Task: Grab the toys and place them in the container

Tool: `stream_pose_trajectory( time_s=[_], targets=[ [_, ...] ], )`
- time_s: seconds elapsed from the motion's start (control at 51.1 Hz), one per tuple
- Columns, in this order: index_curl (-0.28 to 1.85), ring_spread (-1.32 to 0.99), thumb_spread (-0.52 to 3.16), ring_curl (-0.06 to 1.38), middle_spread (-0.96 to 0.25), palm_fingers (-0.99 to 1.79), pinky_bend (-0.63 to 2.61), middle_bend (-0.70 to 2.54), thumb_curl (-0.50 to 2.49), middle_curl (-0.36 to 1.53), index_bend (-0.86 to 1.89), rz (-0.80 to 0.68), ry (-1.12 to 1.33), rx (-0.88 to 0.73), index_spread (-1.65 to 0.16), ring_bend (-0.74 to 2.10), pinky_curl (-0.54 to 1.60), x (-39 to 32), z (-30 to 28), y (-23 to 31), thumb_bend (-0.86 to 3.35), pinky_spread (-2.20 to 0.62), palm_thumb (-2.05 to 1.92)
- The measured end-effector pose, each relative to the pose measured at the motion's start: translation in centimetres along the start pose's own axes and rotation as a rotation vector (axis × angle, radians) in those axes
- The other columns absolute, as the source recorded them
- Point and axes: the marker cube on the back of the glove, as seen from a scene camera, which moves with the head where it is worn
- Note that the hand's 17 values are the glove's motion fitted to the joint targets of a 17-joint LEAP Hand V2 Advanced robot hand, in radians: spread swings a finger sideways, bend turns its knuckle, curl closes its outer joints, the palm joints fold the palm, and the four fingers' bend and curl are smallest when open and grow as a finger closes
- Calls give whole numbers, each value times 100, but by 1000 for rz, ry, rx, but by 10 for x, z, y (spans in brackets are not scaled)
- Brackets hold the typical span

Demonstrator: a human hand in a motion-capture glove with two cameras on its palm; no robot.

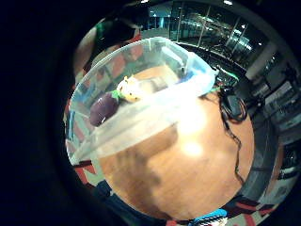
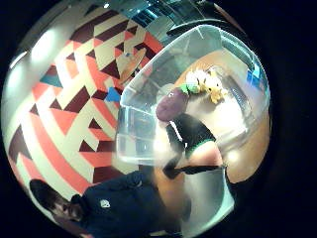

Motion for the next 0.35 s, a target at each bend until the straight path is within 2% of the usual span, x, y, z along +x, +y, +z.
stream_pose_trajectory(
  time_s=[0.352],
  targets=[
    [31, -5, 136, 20, -1, -2, 66, 19, 36, 40, 21, -66, 45, -109, -23, 30, 29, 8, -14, 78, -1, -1, 32]
  ],
)
